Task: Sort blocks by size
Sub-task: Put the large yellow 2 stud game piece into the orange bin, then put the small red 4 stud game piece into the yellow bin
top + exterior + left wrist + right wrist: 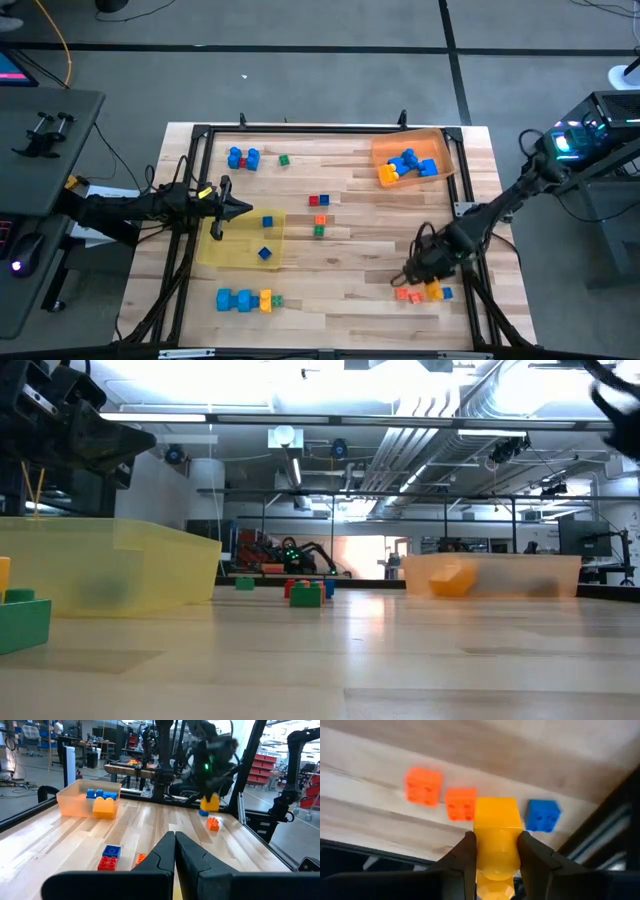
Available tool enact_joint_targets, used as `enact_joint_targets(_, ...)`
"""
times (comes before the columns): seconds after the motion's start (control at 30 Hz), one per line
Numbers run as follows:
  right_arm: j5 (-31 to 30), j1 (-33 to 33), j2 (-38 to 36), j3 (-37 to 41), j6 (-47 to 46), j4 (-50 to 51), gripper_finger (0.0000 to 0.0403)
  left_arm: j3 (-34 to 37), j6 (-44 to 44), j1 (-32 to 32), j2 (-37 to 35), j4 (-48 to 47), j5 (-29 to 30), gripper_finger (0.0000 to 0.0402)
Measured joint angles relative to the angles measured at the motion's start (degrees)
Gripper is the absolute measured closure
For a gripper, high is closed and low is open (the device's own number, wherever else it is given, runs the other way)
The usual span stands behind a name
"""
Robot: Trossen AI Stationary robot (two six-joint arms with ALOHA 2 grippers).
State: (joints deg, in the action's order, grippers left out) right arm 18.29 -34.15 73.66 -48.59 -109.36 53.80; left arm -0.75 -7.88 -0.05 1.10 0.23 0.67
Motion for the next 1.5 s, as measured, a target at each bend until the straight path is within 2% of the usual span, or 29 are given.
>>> enact_joint_targets(0.07, -4.93, 3.19, -1.77, -3.89, 3.36, 6.37, 0.0296, 0.01, 0.0, 0.0, 0.02, 0.0, -0.02, 0.0401)
enact_joint_targets(0.2, -22.06, 12.46, -5.27, -9.06, 11.47, 14.09, 0.0296, 0.0, 0.0, 0.02, 0.0, 0.0, 0.0, 0.0401)
enact_joint_targets(0.3, -32.17, 23.8, -7.71, -9.11, 21.35, 14.17, 0.0296, 0.01, 0.0, 0.01, 0.01, 0.0, -0.02, 0.0401)
enact_joint_targets(0.37, -35.72, 33.35, -9.12, -7.75, 30.58, 10.94, 0.0296, 0.0, 0.0, 0.01, 0.01, 0.0, -0.01, 0.0401)
enact_joint_targets(0.47, -36.35, 48.94, -9.52, -5.62, 46.24, 2.84, 0.0296, 0.0, 0.0, 0.0, 0.0, 0.0, -0.02, 0.0401)
enact_joint_targets(0.57, -34.05, 63.93, -9.05, -4.04, 58.5, -6.74, 0.0296, 0.02, 0.0, 0.02, 0.0, 0.0, -0.02, 0.0401)
enact_joint_targets(0.7, -34.26, 79.64, -7.11, -3.64, 65.25, -9.78, 0.0296, 0.0, 0.02, 0.02, 0.0, 0.0, 0.0, 0.0401)
enact_joint_targets(0.8, -34.3, 87.4, -6.05, -3.62, 68.04, -9.92, 0.0296, 0.01, 0.0, 0.01, 0.01, 0.0, -0.02, 0.0401)
enact_joint_targets(0.93, -31.3, 89.41, -5.05, -3.71, 70.75, -13.46, 0.0296, 0.0, 0.01, 0.02, 0.06, 0.04, 0.0, 0.0401)
enact_joint_targets(1.03, -31.81, 89.33, -4.91, -3.73, 71.43, -12.91, 0.0289, 0.01, 0.01, 0.02, 0.12, 0.07, 0.0, 0.0401)
enact_joint_targets(1.27, -32.55, 89.32, -4.91, -3.73, 69.88, -13.18, 0.0133, 0.0, 0.0, 0.02, 0.22, 0.0, 0.0, 0.0401)
enact_joint_targets(1.4, -31.62, 87.69, -5.04, -3.73, 65.95, -12.91, 0.0106, 0.02, 0.0, 0.02, 0.22, 0.0, 0.0, 0.0401)
enact_joint_targets(1.5, -31.32, 82.64, -5.61, -3.73, 65.39, -14.75, 0.0103, 0.02, 0.0, 0.0, 0.22, 0.0, 0.0, 0.0401)
